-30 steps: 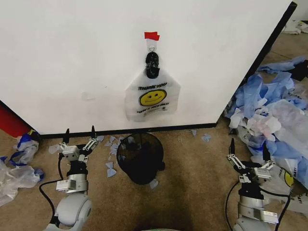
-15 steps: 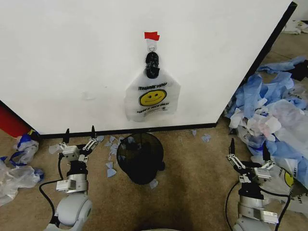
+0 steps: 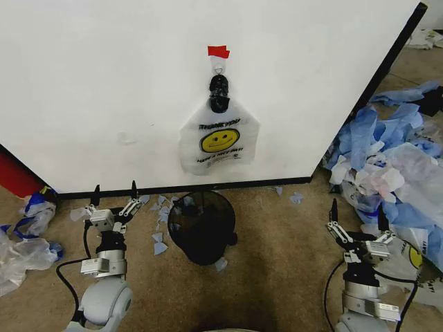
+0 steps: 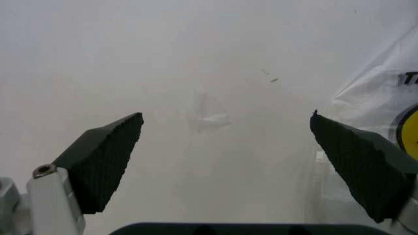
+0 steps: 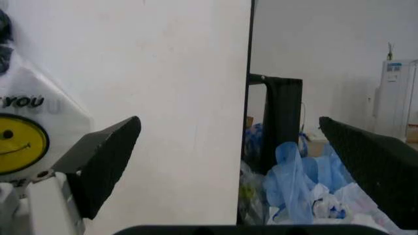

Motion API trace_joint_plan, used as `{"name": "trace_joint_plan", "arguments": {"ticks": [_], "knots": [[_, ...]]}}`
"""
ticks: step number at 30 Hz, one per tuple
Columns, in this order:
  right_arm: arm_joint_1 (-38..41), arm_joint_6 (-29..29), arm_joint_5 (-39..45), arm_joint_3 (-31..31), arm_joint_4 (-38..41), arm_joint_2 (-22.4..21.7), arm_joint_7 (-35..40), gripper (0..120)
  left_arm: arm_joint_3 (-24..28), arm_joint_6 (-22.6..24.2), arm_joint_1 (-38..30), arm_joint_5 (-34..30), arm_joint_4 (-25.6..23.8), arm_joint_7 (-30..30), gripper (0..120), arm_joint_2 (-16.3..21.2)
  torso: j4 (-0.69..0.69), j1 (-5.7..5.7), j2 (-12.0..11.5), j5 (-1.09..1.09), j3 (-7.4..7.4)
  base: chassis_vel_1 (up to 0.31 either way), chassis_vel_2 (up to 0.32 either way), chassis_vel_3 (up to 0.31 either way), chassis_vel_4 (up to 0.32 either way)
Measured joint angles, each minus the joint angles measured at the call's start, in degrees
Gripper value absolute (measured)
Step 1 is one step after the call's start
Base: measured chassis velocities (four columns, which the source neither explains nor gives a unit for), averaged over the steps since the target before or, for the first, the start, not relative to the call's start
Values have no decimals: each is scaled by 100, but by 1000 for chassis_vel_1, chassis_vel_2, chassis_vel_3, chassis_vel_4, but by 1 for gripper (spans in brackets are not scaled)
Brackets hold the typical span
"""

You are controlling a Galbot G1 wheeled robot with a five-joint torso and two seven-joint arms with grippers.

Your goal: Pick up the garbage bag from the wall and place it over the trash bin.

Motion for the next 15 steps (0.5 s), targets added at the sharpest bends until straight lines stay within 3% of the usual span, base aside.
{"name": "trace_joint_plan", "arguments": {"ticks": [15], "knots": [[0,0,0,0,0,0,0,100,0,0,0,0,0,0,100,0,0,0,0,0,0,0,0,0,0]]}}
